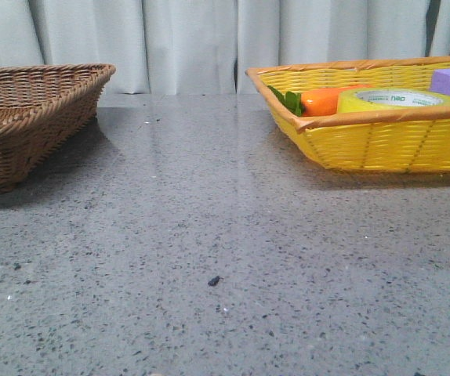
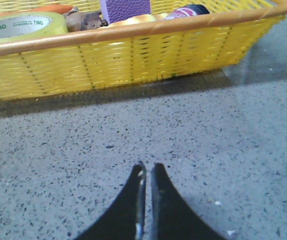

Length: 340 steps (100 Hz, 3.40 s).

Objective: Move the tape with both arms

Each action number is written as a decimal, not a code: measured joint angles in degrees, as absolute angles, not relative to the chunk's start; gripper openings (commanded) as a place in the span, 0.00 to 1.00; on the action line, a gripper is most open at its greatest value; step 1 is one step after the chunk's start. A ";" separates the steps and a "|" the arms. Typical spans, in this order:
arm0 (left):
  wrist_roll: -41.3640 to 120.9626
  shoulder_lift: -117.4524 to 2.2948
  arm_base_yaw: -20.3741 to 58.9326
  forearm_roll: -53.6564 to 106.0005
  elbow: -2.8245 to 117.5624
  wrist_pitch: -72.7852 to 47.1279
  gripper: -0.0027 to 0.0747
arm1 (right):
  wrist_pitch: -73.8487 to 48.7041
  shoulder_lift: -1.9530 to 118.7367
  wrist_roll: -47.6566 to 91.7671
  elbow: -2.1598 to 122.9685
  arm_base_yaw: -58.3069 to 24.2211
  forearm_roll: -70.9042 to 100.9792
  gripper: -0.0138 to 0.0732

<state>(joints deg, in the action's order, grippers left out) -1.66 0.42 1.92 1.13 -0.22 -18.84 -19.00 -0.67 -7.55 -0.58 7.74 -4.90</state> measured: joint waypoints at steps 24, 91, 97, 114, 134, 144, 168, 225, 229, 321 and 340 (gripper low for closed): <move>-1.66 0.42 1.92 0.67 -0.22 -16.75 0.01 | -19.00 -0.67 -7.68 -0.58 7.74 -4.90 0.07; -1.66 0.42 1.92 0.67 -0.22 -11.41 0.01 | -14.14 -0.67 -7.59 -0.58 7.74 -4.88 0.07; -1.66 0.42 1.92 0.67 -0.22 -11.15 0.01 | -13.14 -0.67 -7.59 -0.58 7.74 -4.88 0.07; -1.66 0.42 1.92 0.67 -0.22 -10.73 0.01 | -11.34 -0.67 -7.59 -0.58 7.74 -5.19 0.07; -1.66 0.42 1.92 1.50 -0.22 -8.31 0.01 | -8.70 -0.67 -7.59 -0.58 7.74 -5.53 0.07; -1.66 0.42 1.92 2.30 -0.22 -7.08 0.01 | -7.52 -0.67 -7.59 -0.58 7.74 -4.11 0.07; -1.66 0.42 1.92 6.55 0.71 -6.02 0.01 | -8.17 -0.11 -7.59 0.36 7.74 0.47 0.09; -1.66 -16.83 1.92 4.91 17.29 -6.48 0.01 | -15.74 23.88 -7.59 18.43 7.74 1.09 0.08; -1.66 -17.58 1.92 4.91 17.93 -6.24 0.01 | -15.74 24.59 -7.59 18.79 7.74 1.18 0.08; -1.66 -22.17 1.92 4.81 20.36 -4.79 0.01 | -52.19 73.79 -3.37 73.23 -11.34 1.32 0.59; -1.66 -22.17 1.92 4.81 20.36 -4.79 0.01 | -58.63 86.65 -3.32 82.38 -14.79 1.46 0.59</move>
<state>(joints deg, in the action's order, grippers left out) -1.66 -22.17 1.92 4.81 20.36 -4.79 -58.63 86.65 -3.32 82.38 -14.79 1.46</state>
